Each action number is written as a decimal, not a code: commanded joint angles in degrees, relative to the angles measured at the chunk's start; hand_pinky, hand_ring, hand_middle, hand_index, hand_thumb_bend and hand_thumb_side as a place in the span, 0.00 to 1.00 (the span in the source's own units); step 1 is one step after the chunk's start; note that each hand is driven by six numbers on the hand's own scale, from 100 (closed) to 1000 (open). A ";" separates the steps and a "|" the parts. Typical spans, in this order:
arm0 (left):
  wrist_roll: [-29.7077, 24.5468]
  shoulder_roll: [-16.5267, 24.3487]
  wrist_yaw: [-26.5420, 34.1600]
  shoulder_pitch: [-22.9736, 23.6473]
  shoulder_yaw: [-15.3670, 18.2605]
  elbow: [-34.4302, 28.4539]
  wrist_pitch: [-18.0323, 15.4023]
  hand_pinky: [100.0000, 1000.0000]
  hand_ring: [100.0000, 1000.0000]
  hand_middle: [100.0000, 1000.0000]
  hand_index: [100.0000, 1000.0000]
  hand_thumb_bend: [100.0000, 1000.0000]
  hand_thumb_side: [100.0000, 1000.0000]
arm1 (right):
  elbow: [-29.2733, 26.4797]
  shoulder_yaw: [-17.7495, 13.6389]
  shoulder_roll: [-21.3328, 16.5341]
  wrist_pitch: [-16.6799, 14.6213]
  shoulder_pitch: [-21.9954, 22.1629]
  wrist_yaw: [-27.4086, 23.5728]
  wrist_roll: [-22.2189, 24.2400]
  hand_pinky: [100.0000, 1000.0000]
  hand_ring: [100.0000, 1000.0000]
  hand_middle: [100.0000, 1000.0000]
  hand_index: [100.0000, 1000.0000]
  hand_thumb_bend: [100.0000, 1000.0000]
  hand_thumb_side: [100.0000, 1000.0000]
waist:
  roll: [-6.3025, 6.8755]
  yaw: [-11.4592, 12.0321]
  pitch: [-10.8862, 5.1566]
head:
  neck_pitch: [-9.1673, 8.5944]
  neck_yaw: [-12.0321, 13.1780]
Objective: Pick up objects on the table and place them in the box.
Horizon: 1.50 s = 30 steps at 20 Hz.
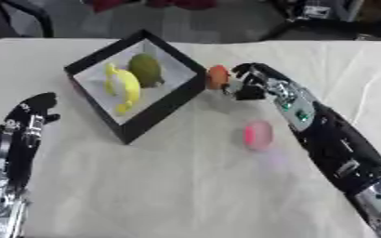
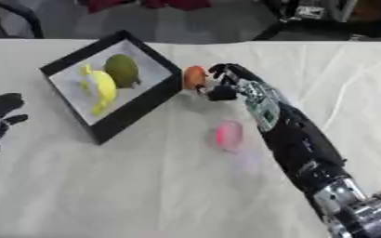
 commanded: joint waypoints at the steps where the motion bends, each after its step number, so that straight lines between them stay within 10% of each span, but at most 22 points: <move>1: -0.25 0.16 0.15 -0.78 -0.12 -1.08 -0.10 0.76 0.83 0.75 0.78 0.06 0.73 | 0.13 -0.41 0.06 -0.26 -1.66 0.64 -0.49 0.77 0.73 0.75 0.87 0.18 0.55 | 0.76 0.22 -0.77 | -0.09 -0.32; 17: -0.49 -0.14 0.33 -1.24 -0.38 -1.14 -0.13 0.76 0.83 0.74 0.78 0.07 0.73 | 4.03 -1.49 1.83 1.30 -3.57 4.00 -5.17 0.78 0.73 0.74 0.86 0.15 0.50 | 0.88 1.14 -0.35 | -0.09 -1.16; 24: -0.54 -0.29 0.41 -1.44 -0.44 -1.17 -0.13 0.76 0.83 0.74 0.78 0.07 0.73 | 4.99 -2.12 2.69 3.27 -3.88 7.10 -12.19 0.74 0.65 0.61 0.48 0.00 0.00 | 0.92 1.49 -0.22 | -0.09 -1.35; 30: -0.52 -0.27 0.43 -1.42 -0.41 -1.17 -0.14 0.76 0.83 0.74 0.78 0.07 0.73 | 4.44 -2.19 2.57 4.52 -3.56 6.60 -19.45 0.70 0.58 0.52 0.26 0.00 0.00 | 0.87 1.46 -0.31 | -0.09 -1.27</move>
